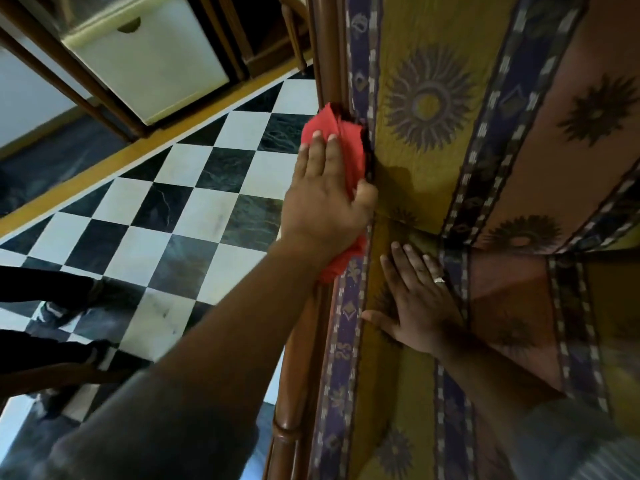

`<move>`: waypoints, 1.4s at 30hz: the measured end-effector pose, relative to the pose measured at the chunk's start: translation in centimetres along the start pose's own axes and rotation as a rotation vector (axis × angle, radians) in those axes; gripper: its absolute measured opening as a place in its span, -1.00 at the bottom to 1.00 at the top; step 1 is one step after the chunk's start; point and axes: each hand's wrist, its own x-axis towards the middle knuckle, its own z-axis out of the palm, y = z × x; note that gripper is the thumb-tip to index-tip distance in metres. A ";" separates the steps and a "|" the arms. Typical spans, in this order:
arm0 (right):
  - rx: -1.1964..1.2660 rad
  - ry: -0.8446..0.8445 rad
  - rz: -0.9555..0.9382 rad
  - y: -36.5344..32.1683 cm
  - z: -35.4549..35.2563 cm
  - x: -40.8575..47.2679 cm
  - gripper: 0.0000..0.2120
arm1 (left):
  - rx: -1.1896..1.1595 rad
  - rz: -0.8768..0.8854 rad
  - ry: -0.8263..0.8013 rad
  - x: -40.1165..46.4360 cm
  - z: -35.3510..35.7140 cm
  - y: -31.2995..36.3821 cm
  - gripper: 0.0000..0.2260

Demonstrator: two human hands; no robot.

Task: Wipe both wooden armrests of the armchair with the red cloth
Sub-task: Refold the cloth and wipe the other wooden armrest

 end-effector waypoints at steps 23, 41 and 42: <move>-0.042 -0.002 0.006 0.2 1.1 0.2 0.02 | 0.213 0.184 -0.095 3.7 -0.4 -1.2 -0.17; -0.030 -0.086 0.001 -0.4 -0.8 0.1 0.02 | 0.246 0.197 -0.168 -6.2 0.1 -1.6 -0.08; -0.049 -0.087 0.000 -0.4 -0.6 0.1 0.02 | 0.253 0.206 -0.169 -5.0 0.1 -1.5 -0.09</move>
